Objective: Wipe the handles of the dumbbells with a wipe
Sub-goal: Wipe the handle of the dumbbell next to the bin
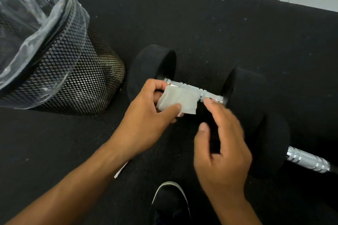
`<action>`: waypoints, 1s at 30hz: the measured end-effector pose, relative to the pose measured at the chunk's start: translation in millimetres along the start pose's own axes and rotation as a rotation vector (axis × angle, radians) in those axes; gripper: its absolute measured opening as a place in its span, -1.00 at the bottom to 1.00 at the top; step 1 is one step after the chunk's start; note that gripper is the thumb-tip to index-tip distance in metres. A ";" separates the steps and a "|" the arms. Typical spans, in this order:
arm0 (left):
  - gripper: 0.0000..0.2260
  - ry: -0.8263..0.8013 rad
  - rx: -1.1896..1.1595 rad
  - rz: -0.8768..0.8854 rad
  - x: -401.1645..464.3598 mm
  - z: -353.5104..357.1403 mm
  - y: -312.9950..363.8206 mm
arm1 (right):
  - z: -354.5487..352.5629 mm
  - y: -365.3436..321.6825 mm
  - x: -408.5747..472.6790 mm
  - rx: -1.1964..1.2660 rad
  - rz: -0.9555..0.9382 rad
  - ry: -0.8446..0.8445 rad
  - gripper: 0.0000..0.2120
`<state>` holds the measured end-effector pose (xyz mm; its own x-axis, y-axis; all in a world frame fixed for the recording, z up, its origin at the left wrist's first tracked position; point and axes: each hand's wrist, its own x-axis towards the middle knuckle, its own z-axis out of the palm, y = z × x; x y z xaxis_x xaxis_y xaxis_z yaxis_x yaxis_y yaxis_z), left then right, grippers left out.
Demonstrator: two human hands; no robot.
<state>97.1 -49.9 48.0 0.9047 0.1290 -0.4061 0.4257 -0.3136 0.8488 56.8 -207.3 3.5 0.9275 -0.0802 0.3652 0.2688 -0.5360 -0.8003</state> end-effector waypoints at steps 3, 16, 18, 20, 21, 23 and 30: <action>-0.85 -0.138 -0.101 -0.005 -2.1 -5.1 8.3 | 7.4 -17.9 -4.8 0.378 0.447 -0.151 -0.30; -0.65 0.315 0.759 0.494 -4.7 -21.7 -21.2 | 34.1 -12.7 67.4 -0.054 0.272 0.019 -0.67; -0.60 0.312 0.847 0.544 -6.2 -22.1 -27.4 | 51.6 -8.6 84.1 -0.168 0.191 -0.047 -0.65; -0.54 0.287 0.910 0.556 -6.5 -23.2 -32.7 | 70.2 -0.4 88.1 -0.247 0.112 -0.247 -0.66; -0.51 0.266 0.952 0.540 -5.9 -24.0 -35.2 | 77.6 2.9 84.0 -0.318 0.085 -0.366 -0.67; -0.45 0.223 1.037 0.499 -3.6 -26.7 -39.3 | 84.5 4.4 66.9 -0.473 0.048 -0.545 -0.57; -0.46 0.202 1.088 0.489 -0.8 -30.2 -41.8 | 51.9 -25.3 38.7 -0.516 0.109 -0.832 -0.55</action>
<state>79.1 -8.4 23.1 0.9937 -0.1105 0.0211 -0.1123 -0.9852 0.1297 99.4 -153.2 13.2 0.8808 0.3599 -0.3078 0.2080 -0.8780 -0.4312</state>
